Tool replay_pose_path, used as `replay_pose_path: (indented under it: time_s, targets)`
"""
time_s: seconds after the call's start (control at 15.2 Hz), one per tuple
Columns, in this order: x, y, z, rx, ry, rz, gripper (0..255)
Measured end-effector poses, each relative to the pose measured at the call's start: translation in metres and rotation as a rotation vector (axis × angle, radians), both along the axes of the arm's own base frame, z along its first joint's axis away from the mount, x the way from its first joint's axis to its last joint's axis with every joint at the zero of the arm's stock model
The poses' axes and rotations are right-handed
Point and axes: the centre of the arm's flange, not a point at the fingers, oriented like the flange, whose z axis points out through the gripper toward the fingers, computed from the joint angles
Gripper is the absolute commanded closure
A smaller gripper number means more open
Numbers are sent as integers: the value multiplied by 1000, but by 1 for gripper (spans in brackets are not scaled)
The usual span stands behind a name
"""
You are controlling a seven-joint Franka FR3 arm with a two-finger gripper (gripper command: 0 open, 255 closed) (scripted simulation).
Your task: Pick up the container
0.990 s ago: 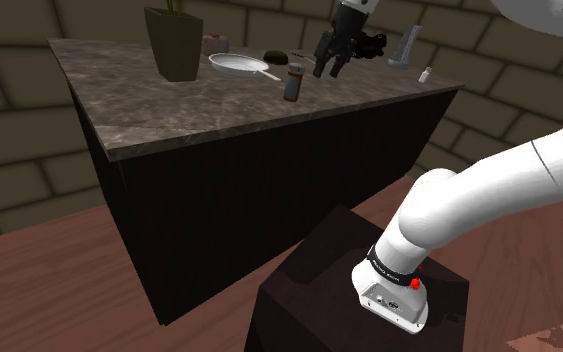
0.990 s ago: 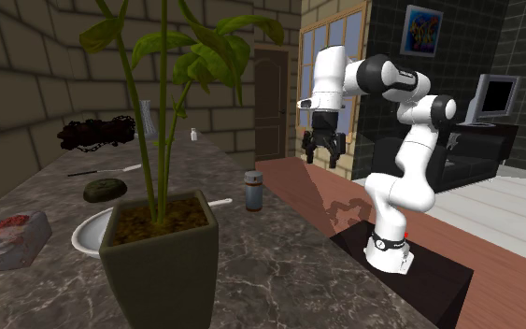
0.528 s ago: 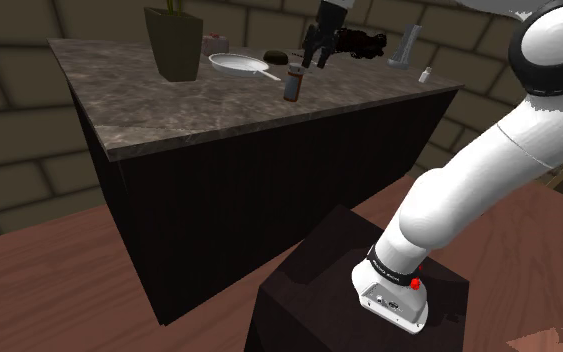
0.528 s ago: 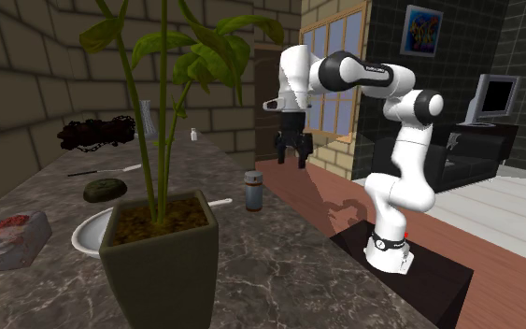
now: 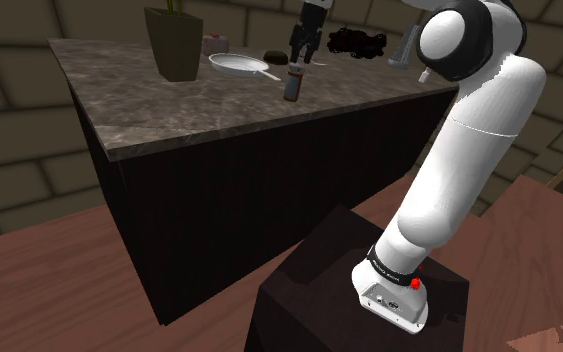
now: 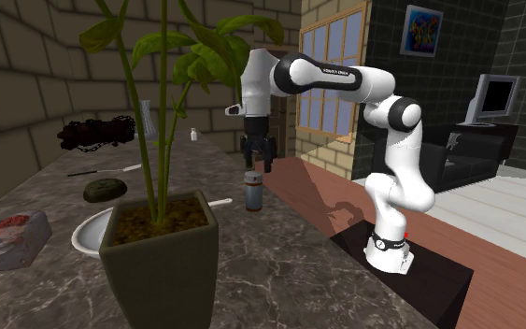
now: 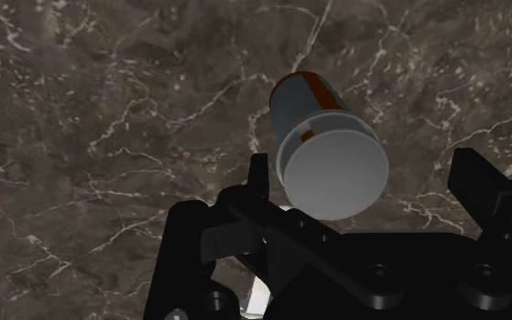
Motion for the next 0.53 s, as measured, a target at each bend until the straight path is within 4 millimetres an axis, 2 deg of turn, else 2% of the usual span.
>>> replay_pose_path:
  time_s: [0.2,0.53]
  targets:
    - [9,-5,-13,0,4,6,0]
    - [11,-5,-39,0,5,8,0]
